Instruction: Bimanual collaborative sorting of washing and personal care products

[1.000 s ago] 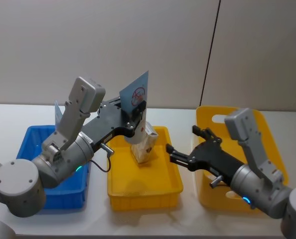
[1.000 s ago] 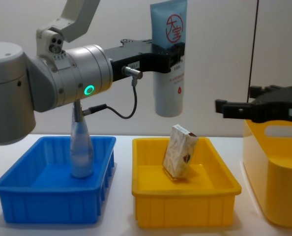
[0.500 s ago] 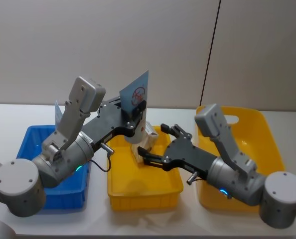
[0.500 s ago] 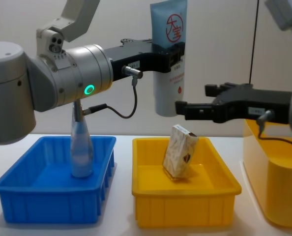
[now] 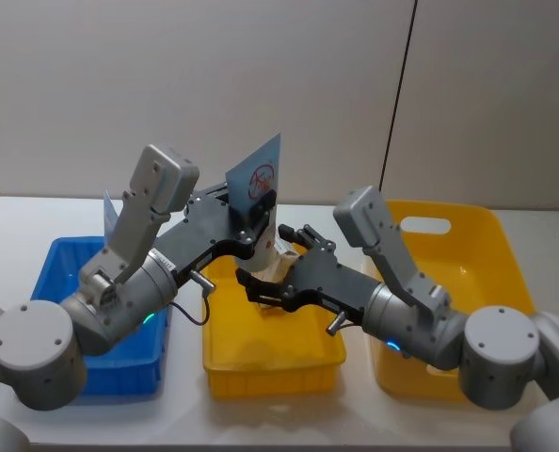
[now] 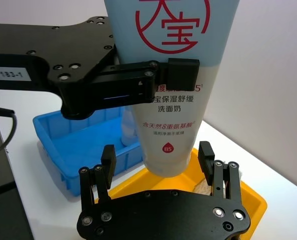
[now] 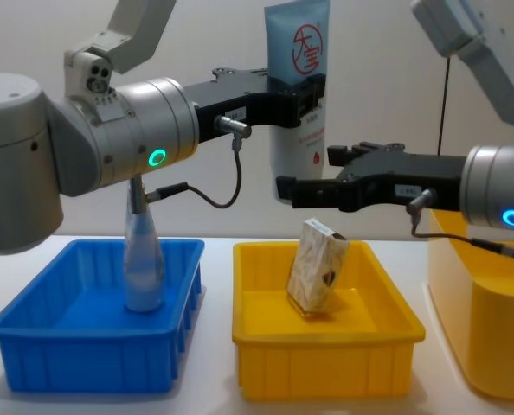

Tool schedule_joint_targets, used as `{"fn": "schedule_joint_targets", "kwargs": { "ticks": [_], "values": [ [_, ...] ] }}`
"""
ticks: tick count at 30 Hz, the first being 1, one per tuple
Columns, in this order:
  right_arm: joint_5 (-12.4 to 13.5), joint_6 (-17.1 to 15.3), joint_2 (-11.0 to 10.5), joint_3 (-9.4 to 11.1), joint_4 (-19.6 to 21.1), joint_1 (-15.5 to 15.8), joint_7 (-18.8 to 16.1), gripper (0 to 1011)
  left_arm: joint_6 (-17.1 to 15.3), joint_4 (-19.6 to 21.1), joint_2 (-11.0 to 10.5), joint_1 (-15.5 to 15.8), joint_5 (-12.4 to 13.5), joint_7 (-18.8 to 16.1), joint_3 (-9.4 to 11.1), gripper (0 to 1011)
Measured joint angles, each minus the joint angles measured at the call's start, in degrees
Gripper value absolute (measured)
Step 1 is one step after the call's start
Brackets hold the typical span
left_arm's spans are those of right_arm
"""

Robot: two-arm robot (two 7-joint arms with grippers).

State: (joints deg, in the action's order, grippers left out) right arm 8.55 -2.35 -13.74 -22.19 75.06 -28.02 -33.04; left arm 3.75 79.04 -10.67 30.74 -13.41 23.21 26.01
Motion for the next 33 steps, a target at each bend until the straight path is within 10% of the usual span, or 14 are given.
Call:
{"fn": "schedule_joint_targets", "kwargs": {
  "ticks": [17, 33],
  "values": [
    [-1.0, 2.5, 2.2, -2.3, -5.7, -4.3, 1.1, 1003, 0.0, 0.0, 0.0, 0.0, 0.0, 0.0, 0.0, 253],
    [-1.2, 3.0, 3.7, -3.1, -9.0, -6.6, 3.3, 622, 0.0, 0.0, 0.0, 0.0, 0.0, 0.0, 0.0, 254]
  ]
}}
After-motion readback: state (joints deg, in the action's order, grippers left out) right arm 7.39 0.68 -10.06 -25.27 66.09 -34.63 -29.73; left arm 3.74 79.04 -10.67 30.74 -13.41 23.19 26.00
